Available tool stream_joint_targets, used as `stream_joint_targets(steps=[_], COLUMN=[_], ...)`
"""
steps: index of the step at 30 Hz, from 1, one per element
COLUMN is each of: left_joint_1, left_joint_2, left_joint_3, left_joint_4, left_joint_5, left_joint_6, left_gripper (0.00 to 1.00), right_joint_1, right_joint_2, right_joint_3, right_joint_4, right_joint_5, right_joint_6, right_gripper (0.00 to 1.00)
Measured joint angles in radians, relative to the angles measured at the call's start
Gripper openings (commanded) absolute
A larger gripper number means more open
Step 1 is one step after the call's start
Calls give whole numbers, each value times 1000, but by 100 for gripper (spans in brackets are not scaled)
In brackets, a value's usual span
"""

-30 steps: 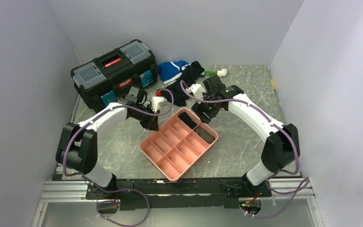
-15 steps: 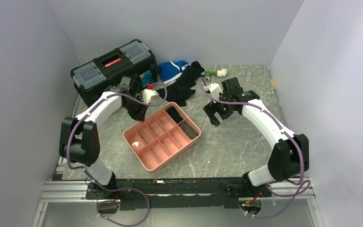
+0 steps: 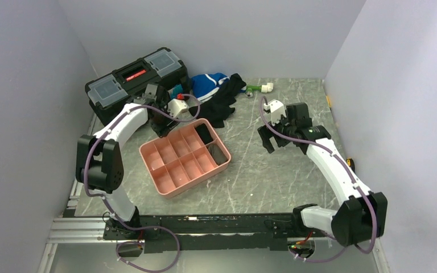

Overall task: Roll the underwear
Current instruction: Move the storage box to the center of the board.

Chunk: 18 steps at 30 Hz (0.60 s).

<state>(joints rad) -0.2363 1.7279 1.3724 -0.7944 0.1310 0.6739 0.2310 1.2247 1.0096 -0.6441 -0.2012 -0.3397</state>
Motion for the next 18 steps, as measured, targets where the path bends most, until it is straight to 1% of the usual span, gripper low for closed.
stream_joint_targets(steps=[4, 7, 14, 18], left_joint_1=[5, 12, 55, 98], left_joint_2=[-72, -181, -510, -652], left_joint_3=[-41, -87, -209, -289], left_joint_4=[96, 161, 308, 352], left_joint_5=[-64, -90, -127, -137], left_joint_6=[-56, -111, -253, -323], left_gripper=[86, 98, 99, 99], right_joint_1=[-15, -21, -55, -86], right_joint_2=[-77, -120, -229, -272], right_joint_3=[-75, -109, -179, -196], right_joint_4=[60, 99, 198, 235], right_joint_5=[45, 83, 177, 220], right_joint_6=[34, 56, 126, 159], right_gripper=[100, 100, 100, 100])
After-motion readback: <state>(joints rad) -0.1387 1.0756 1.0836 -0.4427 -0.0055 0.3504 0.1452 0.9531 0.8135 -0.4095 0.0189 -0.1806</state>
